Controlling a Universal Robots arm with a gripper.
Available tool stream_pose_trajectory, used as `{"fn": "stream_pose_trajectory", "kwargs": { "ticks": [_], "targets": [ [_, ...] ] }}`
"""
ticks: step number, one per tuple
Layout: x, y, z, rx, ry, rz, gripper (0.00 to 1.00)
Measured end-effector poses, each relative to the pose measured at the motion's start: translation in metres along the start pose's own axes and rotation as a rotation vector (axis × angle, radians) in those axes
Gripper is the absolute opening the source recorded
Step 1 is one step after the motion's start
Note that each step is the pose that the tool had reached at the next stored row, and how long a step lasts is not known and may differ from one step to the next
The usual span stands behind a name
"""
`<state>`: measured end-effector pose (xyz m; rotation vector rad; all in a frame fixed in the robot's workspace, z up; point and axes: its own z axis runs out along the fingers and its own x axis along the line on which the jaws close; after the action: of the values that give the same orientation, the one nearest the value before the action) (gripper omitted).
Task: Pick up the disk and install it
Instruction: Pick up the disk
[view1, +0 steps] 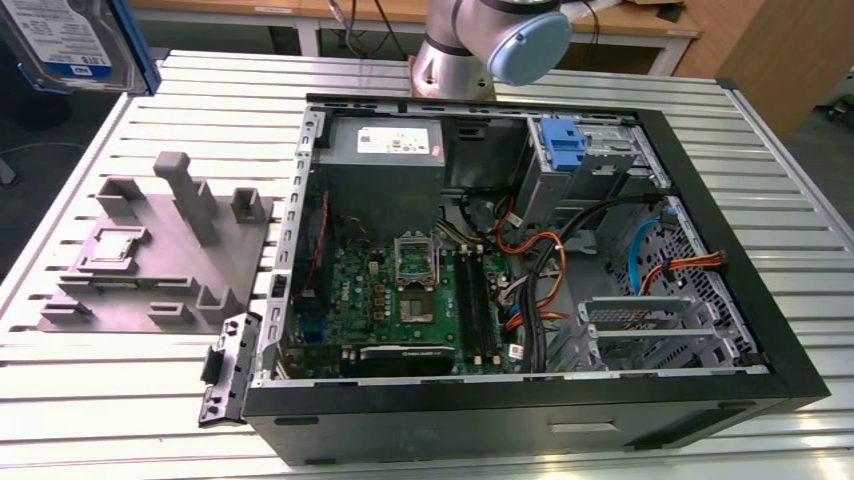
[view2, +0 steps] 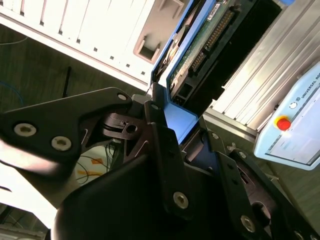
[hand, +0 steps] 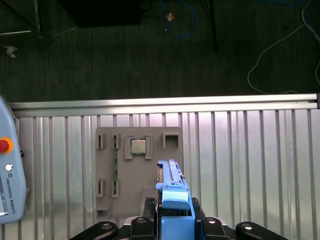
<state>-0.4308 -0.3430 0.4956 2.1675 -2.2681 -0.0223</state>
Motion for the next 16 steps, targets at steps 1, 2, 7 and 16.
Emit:
{"fn": "stream_pose_trajectory", "kwargs": {
  "ticks": [1,2,7,16],
  "targets": [
    [-0.0001,-0.0013,0.0000,0.0000,0.0000,0.000,0.36],
    [-0.0001,-0.0028,0.0000,0.0000,0.0000,0.000,0.36],
    [-0.0004,-0.0085,-0.0001,0.0000,0.0000,0.000,0.36],
    [-0.0007,-0.0162,0.0000,0.0001,0.0000,0.000,0.36]
  ]
}}
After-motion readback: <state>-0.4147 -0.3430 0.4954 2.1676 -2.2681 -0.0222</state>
